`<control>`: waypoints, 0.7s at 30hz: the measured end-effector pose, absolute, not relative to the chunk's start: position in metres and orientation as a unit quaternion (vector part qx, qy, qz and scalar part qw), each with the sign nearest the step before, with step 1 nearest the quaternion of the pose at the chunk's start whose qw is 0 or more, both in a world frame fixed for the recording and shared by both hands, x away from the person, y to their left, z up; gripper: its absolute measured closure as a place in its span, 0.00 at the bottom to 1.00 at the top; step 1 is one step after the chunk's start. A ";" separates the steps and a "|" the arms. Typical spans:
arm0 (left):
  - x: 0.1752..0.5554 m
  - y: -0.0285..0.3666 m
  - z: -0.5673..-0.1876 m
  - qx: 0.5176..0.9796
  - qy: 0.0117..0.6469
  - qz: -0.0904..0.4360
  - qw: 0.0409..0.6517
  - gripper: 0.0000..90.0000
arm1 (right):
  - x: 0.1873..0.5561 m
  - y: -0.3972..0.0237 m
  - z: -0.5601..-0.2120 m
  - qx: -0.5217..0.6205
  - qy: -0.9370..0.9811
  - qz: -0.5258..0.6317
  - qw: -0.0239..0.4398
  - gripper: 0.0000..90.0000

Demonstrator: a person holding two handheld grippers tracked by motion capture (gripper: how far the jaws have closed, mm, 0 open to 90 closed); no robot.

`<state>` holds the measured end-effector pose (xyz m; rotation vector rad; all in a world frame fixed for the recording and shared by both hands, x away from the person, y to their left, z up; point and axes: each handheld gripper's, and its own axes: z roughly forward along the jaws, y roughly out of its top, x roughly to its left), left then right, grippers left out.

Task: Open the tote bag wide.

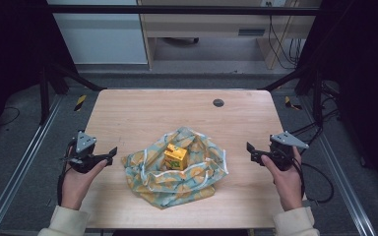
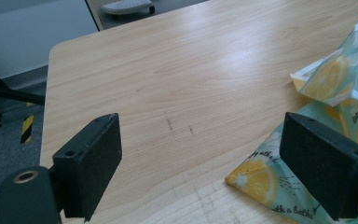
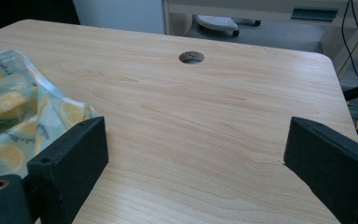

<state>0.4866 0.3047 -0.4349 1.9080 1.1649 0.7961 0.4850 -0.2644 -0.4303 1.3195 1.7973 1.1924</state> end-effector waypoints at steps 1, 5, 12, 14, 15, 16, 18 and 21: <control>0.487 0.304 -0.436 0.747 0.456 0.310 0.372 0.13 | 0.486 -0.265 -0.431 0.500 0.677 0.448 0.303 0.07; 0.491 0.303 -0.444 0.758 0.452 0.313 0.352 0.10 | 0.490 -0.267 -0.436 0.510 0.673 0.441 0.304 0.07; 0.492 0.309 -0.451 0.766 0.456 0.308 0.332 0.08 | 0.499 -0.269 -0.447 0.519 0.682 0.425 0.292 0.06; 0.494 0.313 -0.452 0.765 0.463 0.308 0.325 0.08 | 0.504 -0.272 -0.454 0.524 0.686 0.417 0.285 0.06; 0.495 0.315 -0.453 0.763 0.466 0.308 0.324 0.08 | 0.506 -0.274 -0.458 0.528 0.689 0.409 0.280 0.06; 0.496 0.317 -0.455 0.763 0.469 0.307 0.322 0.08 | 0.508 -0.274 -0.461 0.531 0.692 0.405 0.276 0.07; 0.498 0.320 -0.458 0.764 0.475 0.303 0.316 0.08 | 0.510 -0.277 -0.468 0.536 0.697 0.394 0.269 0.07; 0.500 0.325 -0.462 0.766 0.482 0.299 0.304 0.07 | 0.511 -0.280 -0.476 0.546 0.701 0.380 0.257 0.07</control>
